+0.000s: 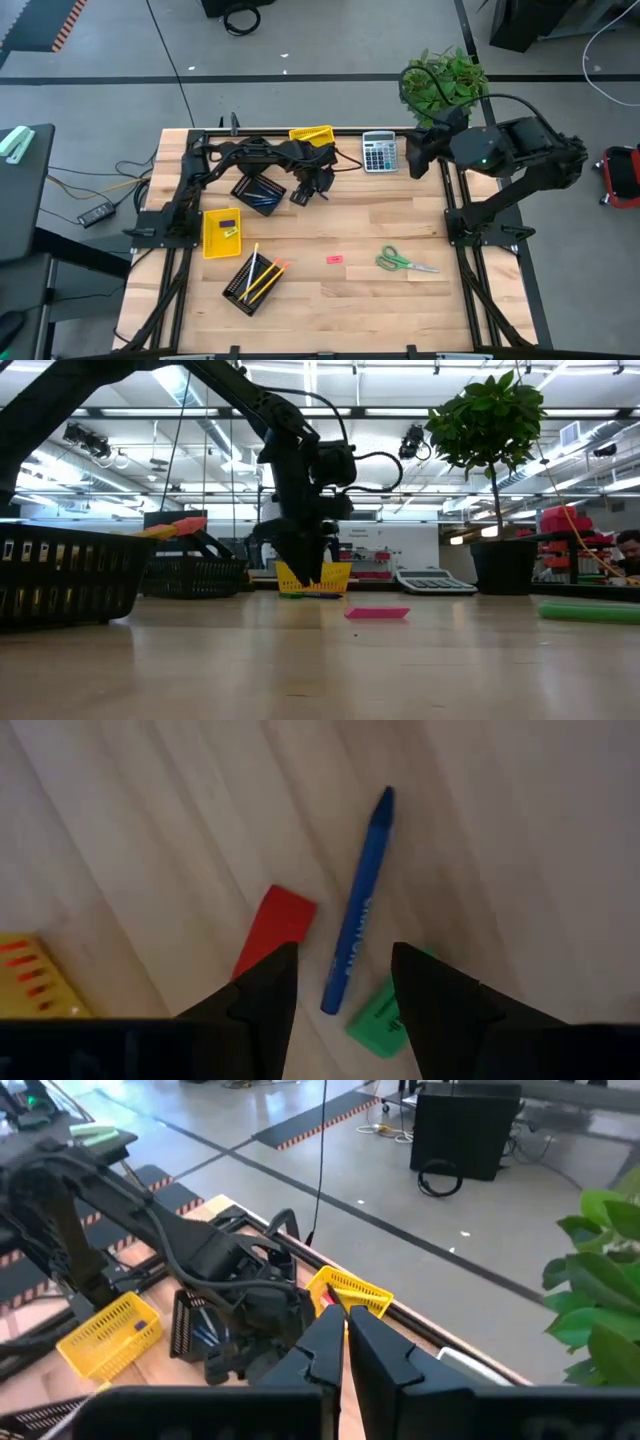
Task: Sort crayons/erasers/pens/pencils in bins
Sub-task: Put the blue crayon into the top black basket
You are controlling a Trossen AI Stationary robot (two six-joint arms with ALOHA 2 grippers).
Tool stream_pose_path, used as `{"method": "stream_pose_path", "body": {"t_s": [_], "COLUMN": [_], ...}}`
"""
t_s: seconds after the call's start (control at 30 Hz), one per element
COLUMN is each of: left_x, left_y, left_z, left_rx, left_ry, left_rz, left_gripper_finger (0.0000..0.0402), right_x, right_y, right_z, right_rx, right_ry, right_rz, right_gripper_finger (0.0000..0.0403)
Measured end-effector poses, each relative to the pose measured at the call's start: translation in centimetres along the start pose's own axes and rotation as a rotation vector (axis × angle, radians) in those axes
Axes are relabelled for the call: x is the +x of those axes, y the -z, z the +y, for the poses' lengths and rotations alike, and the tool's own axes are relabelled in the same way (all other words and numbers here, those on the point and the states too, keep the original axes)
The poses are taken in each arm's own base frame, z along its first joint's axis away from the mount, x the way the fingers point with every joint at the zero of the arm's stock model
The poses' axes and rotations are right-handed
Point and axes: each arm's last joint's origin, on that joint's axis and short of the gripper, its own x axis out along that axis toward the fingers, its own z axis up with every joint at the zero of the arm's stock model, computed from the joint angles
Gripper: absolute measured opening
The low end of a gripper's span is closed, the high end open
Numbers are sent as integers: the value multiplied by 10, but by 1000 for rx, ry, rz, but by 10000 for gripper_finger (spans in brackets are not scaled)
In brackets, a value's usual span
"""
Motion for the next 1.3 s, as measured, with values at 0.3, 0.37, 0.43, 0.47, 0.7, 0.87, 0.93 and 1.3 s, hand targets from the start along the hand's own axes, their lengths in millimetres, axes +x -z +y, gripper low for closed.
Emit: {"method": "stream_pose_path", "body": {"t_s": [0.3, 0.37, 0.43, 0.47, 0.7, 0.87, 0.93, 1.3], "left_x": [14, 19, 22, 24, 26, 27, 27, 21], "left_y": [-4, -4, -3, -3, -3, -4, -5, -11], "left_z": [-11, -13, -12, -13, -12, -12, -12, -14], "left_rx": [-31, -46, -79, -92, -116, -108, -109, -238], "left_ry": [67, 81, 94, 100, 96, 92, 103, 110], "left_rz": [22, 37, 40, 41, 33, 23, 6, -34], "left_gripper_finger": [164, 158, 151, 148, 126, 109, 97, 20], "right_x": [5, 6, 8, 9, 14, 17, 18, 18], "right_y": [2, 2, 3, 3, 5, 6, 7, 7], "right_z": [6, 7, 9, 10, 16, 19, 20, 20], "right_rx": [67, 89, 102, 112, 145, 162, 155, 104], "right_ry": [14, 16, 19, 20, 26, 28, 31, 31], "right_rz": [5, 6, 9, 11, 24, 30, 33, 34], "right_gripper_finger": [26, 26, 26, 26, 26, 26, 26, 26]}}
